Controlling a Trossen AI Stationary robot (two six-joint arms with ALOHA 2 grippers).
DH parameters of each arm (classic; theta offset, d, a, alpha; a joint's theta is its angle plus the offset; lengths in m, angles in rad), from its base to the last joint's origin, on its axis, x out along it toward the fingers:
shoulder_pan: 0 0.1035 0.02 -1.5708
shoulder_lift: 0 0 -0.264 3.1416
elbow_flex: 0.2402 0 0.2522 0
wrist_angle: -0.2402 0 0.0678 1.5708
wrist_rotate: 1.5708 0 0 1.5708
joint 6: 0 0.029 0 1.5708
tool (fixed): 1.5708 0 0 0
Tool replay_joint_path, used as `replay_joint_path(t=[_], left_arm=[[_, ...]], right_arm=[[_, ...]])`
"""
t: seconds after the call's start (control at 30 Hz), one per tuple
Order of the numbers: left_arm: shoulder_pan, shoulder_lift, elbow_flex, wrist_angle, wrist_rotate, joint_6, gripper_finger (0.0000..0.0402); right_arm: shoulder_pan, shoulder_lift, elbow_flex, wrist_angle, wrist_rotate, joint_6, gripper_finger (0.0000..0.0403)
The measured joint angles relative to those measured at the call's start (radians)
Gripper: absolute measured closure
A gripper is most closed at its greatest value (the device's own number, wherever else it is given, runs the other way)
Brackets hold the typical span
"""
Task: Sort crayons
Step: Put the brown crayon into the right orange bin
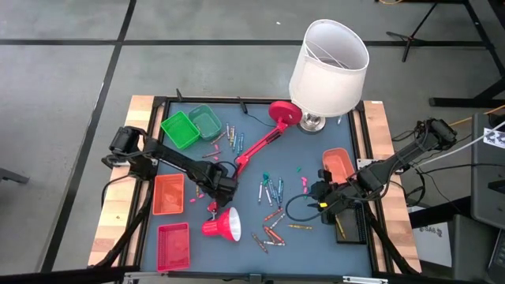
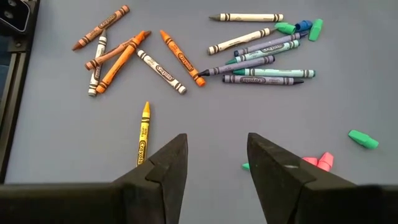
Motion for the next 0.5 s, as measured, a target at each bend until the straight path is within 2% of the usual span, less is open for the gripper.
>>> replay_joint_path(t=[0.3, 0.5], left_arm=[[0.0, 0.0, 0.0, 0.0, -0.007, -0.001, 0.0383], [0.001, 0.0, 0.0, -0.003, -0.009, -0.001, 0.0398]], right_arm=[[0.0, 0.0, 0.0, 0.0, 0.0, 0.0, 0.024], [0.0, 0.0, 0.0, -0.001, 0.0, -0.02, 0.024]])
